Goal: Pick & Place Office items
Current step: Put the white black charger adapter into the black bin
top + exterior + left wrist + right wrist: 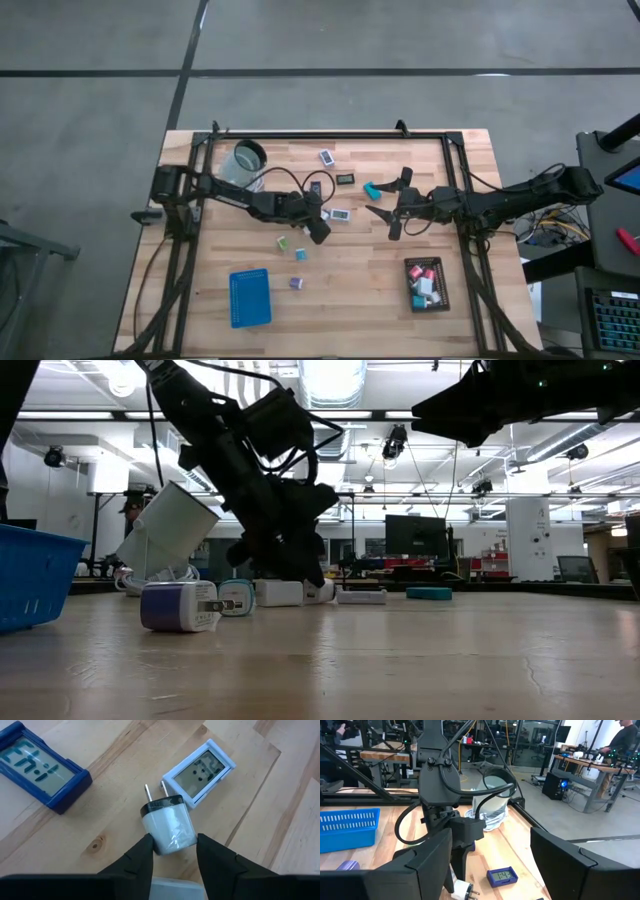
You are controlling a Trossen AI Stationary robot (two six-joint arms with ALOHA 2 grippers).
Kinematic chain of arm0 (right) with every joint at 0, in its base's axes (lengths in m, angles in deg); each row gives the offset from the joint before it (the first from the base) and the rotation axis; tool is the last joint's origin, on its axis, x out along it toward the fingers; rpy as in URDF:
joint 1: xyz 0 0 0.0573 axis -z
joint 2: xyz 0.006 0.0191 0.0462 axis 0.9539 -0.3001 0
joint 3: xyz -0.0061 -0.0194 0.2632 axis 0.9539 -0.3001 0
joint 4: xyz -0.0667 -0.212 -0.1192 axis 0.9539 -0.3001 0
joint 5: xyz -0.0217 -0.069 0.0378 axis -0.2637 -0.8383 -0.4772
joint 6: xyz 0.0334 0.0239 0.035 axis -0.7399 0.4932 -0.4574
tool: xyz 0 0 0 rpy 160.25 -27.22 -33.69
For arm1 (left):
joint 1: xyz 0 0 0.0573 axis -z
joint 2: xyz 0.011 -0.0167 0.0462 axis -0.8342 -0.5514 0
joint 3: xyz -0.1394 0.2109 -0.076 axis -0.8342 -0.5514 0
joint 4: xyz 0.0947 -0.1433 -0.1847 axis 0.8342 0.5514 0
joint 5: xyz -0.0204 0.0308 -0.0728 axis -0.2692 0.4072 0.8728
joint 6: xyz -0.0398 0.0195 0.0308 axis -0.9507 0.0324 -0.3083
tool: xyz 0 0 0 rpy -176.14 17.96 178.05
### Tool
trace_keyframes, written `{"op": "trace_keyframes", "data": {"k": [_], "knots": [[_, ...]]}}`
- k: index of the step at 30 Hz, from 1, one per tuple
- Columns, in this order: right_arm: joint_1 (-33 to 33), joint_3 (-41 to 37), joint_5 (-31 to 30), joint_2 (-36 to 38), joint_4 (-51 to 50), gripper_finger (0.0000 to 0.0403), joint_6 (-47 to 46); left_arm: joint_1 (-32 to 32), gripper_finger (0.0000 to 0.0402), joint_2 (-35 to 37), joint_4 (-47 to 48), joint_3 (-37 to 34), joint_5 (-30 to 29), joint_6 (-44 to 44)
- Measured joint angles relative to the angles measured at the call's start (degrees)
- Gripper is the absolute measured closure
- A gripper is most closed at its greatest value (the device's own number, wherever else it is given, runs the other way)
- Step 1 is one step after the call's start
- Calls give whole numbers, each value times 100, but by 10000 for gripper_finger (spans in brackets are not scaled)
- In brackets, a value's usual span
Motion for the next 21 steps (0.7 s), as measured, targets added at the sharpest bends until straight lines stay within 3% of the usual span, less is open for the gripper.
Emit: {"op": "trace_keyframes", "data": {"k": [15, 21], "knots": [[0, 0, 0, 0, 2, 142, 0, 12, 266, 338, 124, -4, -14, 151], [0, 0, -1, 0, 2, 138, 0, 147, 266, 633, 78, -3, -15, 603]]}}
